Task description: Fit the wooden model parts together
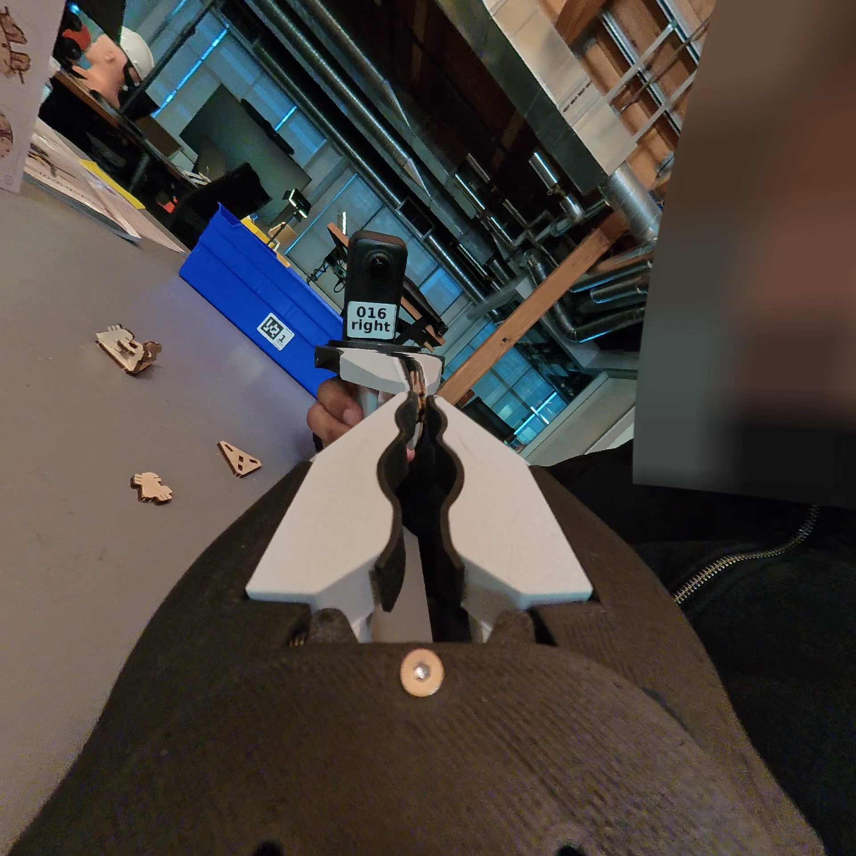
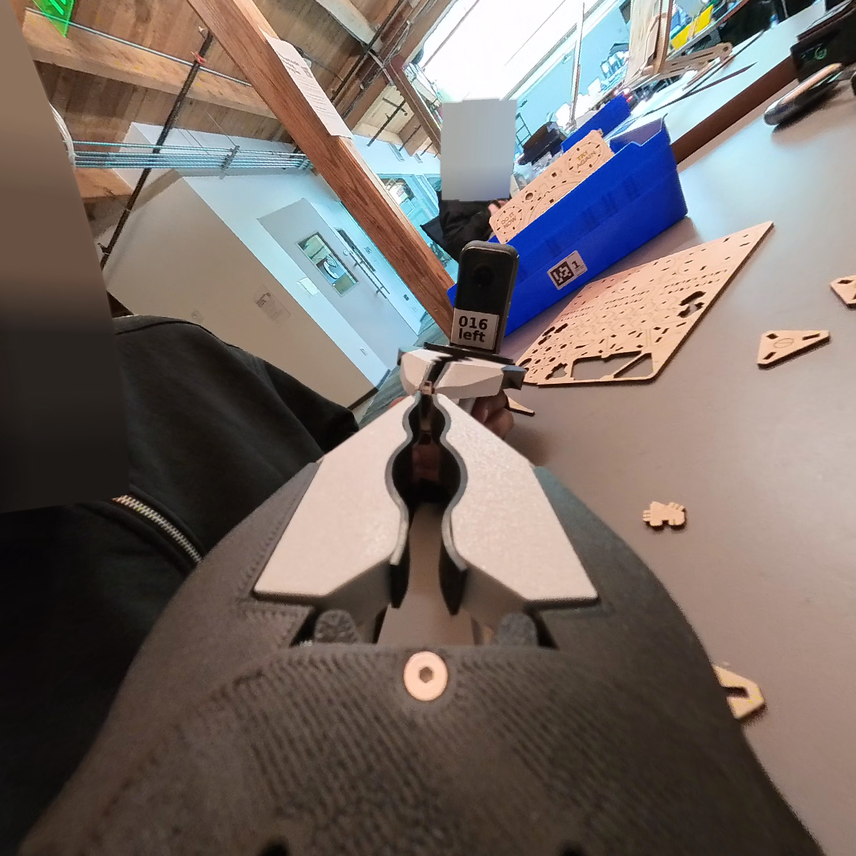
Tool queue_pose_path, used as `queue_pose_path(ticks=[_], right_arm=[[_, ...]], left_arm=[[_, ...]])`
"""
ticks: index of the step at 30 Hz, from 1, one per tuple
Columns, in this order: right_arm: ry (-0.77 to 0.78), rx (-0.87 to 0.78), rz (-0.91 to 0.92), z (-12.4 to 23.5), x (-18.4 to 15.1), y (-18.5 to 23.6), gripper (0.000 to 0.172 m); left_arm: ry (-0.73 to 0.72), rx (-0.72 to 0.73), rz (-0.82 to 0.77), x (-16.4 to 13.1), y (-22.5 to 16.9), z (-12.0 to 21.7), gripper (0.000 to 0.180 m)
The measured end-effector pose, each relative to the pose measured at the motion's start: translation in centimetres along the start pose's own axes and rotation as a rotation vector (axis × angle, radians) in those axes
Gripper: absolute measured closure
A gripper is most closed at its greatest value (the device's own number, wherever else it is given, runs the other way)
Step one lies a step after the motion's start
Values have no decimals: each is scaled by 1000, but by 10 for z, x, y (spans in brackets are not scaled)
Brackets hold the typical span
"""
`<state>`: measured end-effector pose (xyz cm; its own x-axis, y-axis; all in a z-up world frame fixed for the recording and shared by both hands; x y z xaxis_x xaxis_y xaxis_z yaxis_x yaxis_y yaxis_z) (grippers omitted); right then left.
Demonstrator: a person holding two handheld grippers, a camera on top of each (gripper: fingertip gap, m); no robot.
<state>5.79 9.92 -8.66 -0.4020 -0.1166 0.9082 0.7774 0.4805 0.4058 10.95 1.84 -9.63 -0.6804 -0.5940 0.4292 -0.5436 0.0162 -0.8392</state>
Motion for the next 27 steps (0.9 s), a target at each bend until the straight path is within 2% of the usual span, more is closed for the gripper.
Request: queue_pose_path(ticks=[6, 9, 11, 15, 21, 24, 27], right_arm=[[-8, 15, -58, 1, -1, -3, 171], [-23, -28, -10, 1, 1, -5, 165], [-51, -100, 82, 4, 7, -6, 155], [-67, -256, 354, 9, 16, -2, 153], [112, -415, 829, -7, -1, 8, 153], [199, -463, 949, -11, -10, 5, 154], [211, -499, 1008, -10, -10, 4, 159]], left_arm=[[11, 22, 20, -1, 3, 0, 180], [-23, 31, 55, 3, 5, 3, 180], [-74, 14, 109, 9, 7, 9, 180], [-121, 7, 175, 15, 10, 14, 180], [-129, 50, 185, 14, 14, 14, 180], [-127, 63, 191, 14, 15, 13, 180], [-124, 66, 188, 13, 15, 12, 180]])
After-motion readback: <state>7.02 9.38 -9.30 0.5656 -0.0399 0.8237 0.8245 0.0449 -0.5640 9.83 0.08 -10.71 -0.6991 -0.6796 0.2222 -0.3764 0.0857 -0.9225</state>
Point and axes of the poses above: each gripper's, where its closed fingertips meet, z back along the fingers, x out of its top, y = z × x across the jaws, the point moved 5 cm from there along z, back along the fingers, and after that the axes turned 15 degrees about z, right-handed, at the moved point
